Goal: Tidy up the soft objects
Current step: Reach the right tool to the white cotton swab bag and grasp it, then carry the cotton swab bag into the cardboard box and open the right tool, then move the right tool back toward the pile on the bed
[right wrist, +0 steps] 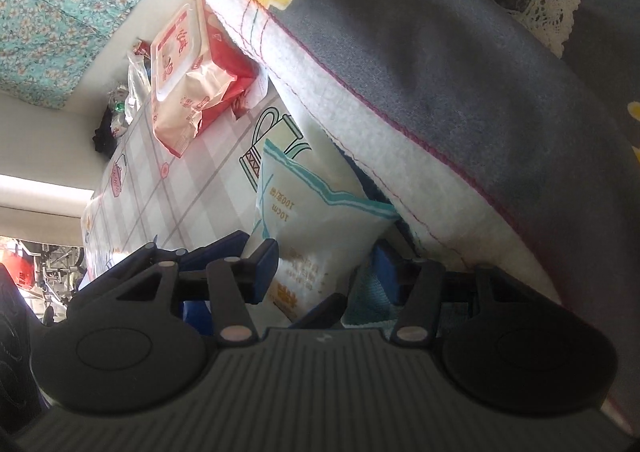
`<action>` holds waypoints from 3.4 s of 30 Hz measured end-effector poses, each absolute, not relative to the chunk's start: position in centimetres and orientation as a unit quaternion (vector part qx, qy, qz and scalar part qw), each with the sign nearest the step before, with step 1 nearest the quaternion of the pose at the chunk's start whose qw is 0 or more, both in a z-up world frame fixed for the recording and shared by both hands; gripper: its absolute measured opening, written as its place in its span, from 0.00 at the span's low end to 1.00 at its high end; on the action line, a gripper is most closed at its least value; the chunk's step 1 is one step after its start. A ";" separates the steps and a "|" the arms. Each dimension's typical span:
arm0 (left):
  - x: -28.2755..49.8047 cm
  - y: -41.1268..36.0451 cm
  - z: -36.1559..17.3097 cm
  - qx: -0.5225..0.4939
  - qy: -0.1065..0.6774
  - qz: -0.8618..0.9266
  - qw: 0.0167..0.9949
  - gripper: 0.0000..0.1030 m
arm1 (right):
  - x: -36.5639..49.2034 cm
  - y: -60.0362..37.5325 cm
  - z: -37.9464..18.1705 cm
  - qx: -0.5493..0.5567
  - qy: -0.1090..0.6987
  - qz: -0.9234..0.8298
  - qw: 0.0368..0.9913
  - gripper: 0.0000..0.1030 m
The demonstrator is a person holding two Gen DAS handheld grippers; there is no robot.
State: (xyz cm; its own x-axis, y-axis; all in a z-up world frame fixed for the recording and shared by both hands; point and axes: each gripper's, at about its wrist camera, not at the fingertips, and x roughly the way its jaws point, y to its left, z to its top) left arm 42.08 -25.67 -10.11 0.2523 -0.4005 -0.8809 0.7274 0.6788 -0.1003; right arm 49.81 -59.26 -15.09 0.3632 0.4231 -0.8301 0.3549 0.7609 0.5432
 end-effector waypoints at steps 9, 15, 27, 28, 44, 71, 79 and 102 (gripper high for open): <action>43.2 -25.3 -9.9 0.124 0.493 -0.348 0.788 0.67 | 50.0 -59.1 -15.8 0.385 0.518 0.041 0.763 0.52; 42.3 -24.2 -7.3 0.107 0.469 -0.344 0.806 0.62 | 49.4 -58.3 -12.6 0.368 0.478 0.057 0.795 0.45; 37.7 -19.9 0.3 0.056 0.403 -0.336 0.850 0.55 | 45.4 -54.9 -3.4 0.313 0.416 0.094 0.849 0.40; 37.1 -19.3 1.1 0.051 0.400 -0.332 0.853 0.55 | 44.0 -55.1 -2.4 0.310 0.413 0.102 0.850 0.39; 26.9 -5.6 9.9 0.000 0.357 -0.258 0.898 0.55 | 32.9 -43.3 8.5 0.259 0.392 0.236 0.851 0.37; 29.4 20.4 -2.3 -0.029 0.510 0.022 0.860 0.70 | 42.3 -9.6 -5.4 0.240 0.620 0.332 0.669 0.45; 29.0 20.0 -2.1 -0.023 0.491 0.026 0.870 0.71 | 43.0 -11.5 -5.7 0.236 0.592 0.328 0.697 0.45; 30.6 19.9 -7.2 -0.089 0.559 0.001 0.824 0.46 | 28.2 -38.1 0.4 0.321 0.431 0.321 0.780 0.46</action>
State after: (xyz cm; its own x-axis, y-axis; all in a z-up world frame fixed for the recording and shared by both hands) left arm 30.65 19.95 -7.18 0.3752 -0.0975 -0.9218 -0.1006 0.9843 -0.1451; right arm 28.16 -38.06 0.44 0.4228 0.7777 -0.4651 -0.2243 0.5871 0.7778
